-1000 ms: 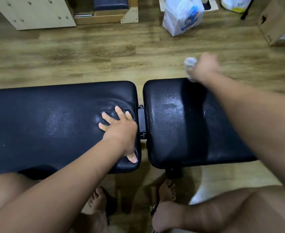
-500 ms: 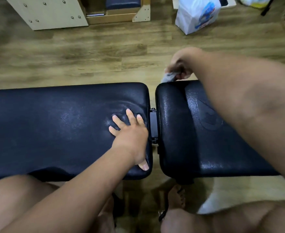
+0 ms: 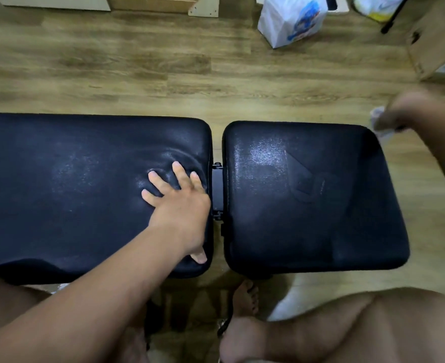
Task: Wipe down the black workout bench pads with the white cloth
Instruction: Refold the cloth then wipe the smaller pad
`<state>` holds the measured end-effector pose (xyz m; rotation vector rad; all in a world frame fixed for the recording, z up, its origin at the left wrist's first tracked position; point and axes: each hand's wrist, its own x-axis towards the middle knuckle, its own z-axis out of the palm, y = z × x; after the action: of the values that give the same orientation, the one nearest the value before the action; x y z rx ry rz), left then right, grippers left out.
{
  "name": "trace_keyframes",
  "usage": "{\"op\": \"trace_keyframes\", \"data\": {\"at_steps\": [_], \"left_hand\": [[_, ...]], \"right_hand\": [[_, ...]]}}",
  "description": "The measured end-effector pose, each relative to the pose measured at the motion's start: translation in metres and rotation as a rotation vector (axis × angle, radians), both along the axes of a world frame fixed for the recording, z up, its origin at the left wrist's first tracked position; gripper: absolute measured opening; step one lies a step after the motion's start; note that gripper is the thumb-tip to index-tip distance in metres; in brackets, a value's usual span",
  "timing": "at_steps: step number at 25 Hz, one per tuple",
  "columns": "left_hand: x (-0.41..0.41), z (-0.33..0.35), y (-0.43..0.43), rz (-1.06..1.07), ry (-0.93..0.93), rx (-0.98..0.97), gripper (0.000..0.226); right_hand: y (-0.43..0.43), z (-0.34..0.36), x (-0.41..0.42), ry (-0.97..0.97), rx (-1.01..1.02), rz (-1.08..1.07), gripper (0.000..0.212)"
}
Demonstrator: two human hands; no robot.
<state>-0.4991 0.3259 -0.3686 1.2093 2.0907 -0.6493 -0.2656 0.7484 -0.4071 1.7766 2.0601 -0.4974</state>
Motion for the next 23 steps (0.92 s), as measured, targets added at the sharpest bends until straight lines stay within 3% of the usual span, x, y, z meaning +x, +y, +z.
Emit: {"op": "trace_keyframes", "data": {"at_steps": [2, 4, 7, 13, 18, 20, 22, 23], "left_hand": [[-0.001, -0.005, 0.000, 0.009, -0.010, 0.018, 0.160], [0.000, -0.006, 0.000, -0.010, -0.008, 0.060, 0.158], [-0.004, -0.007, 0.001, 0.025, -0.012, 0.073, 0.158], [-0.001, -0.002, -0.001, 0.000, 0.006, 0.087, 0.158], [0.001, 0.001, -0.004, -0.013, 0.002, 0.101, 0.157], [0.000, 0.000, -0.005, -0.013, 0.003, 0.111, 0.157], [0.001, 0.000, -0.004, -0.014, 0.002, 0.108, 0.156], [0.000, 0.000, -0.004, -0.006, -0.001, 0.109, 0.156]], "right_hand": [[-0.045, 0.004, 0.024, 0.286, -0.007, -0.158, 0.026], [-0.086, -0.004, 0.047, 0.647, 0.021, -0.278, 0.024], [-0.137, -0.013, 0.072, 0.889, 0.049, -0.346, 0.023], [-0.229, -0.019, 0.148, 0.945, 0.080, -0.454, 0.026], [-0.268, 0.013, 0.174, 0.698, 0.157, -0.177, 0.025], [-0.288, 0.026, 0.196, 0.631, 0.057, -0.088, 0.020], [-0.293, 0.049, 0.206, 0.651, -0.039, -0.111, 0.015], [-0.283, 0.056, 0.204, 0.619, 0.058, -0.145, 0.011]]}}
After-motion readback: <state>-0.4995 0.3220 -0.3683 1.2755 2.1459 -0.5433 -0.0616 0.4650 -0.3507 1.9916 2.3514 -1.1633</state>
